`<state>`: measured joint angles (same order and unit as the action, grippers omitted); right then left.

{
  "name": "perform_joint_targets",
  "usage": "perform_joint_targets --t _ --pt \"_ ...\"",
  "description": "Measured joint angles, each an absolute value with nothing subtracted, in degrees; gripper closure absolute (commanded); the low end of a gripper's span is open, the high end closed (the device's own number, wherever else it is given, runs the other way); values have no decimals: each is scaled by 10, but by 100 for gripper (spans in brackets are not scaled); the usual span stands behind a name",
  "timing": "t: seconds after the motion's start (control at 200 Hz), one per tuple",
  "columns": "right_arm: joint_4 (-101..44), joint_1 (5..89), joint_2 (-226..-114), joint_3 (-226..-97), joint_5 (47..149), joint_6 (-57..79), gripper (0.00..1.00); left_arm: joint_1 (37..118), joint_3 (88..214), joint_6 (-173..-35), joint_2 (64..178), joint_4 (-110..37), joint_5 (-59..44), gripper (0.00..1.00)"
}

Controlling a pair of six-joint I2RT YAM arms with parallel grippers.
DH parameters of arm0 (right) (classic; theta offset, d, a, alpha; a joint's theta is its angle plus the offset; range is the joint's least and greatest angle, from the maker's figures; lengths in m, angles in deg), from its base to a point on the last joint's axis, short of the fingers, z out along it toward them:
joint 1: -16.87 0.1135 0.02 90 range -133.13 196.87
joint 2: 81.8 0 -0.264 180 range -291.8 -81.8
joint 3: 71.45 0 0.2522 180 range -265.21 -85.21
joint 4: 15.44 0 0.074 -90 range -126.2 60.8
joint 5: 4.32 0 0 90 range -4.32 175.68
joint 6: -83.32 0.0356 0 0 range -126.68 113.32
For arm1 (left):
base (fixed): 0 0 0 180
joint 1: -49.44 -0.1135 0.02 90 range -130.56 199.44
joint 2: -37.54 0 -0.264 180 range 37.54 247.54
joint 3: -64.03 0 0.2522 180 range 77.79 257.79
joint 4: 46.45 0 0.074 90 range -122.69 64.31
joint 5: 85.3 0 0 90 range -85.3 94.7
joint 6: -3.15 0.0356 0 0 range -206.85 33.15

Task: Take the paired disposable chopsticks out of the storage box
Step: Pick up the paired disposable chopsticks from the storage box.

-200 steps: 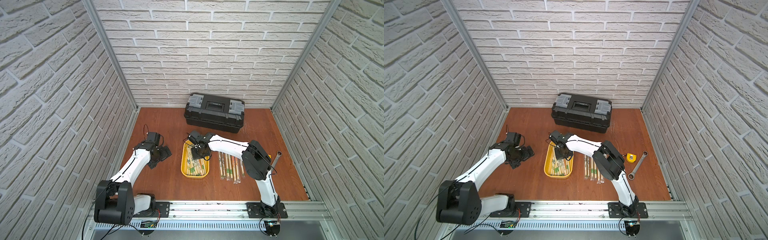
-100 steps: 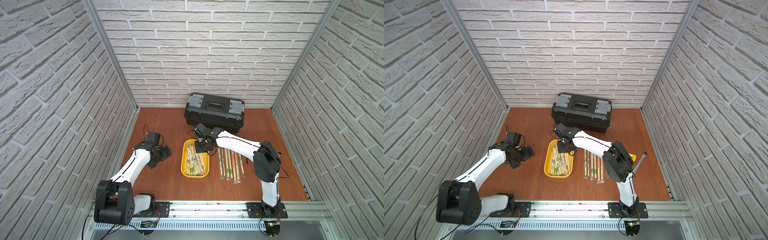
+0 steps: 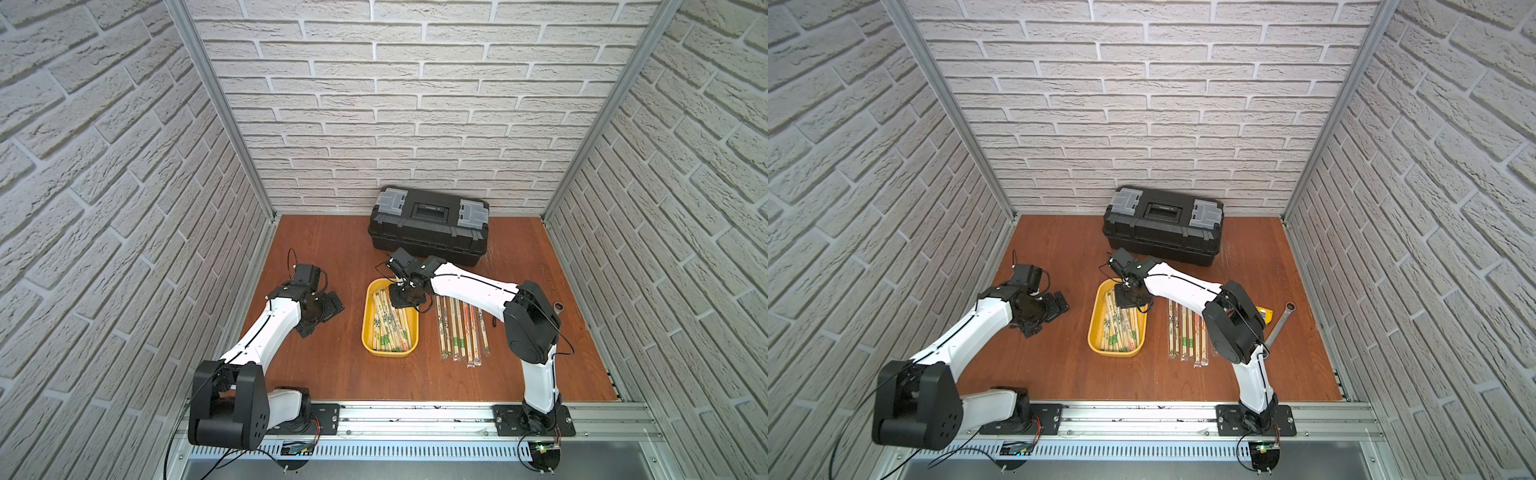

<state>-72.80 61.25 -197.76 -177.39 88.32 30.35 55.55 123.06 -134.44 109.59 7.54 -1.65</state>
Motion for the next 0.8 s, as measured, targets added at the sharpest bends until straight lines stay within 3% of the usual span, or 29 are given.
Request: perform_joint_targets --t 0.49,0.8 --pt "-727 627 -2015 -1765 886 303 74 556 1231 -1344 1096 71 -18 2" --pt "-725 628 -2031 -1765 886 301 88 556 1231 -1344 1096 64 -18 2"
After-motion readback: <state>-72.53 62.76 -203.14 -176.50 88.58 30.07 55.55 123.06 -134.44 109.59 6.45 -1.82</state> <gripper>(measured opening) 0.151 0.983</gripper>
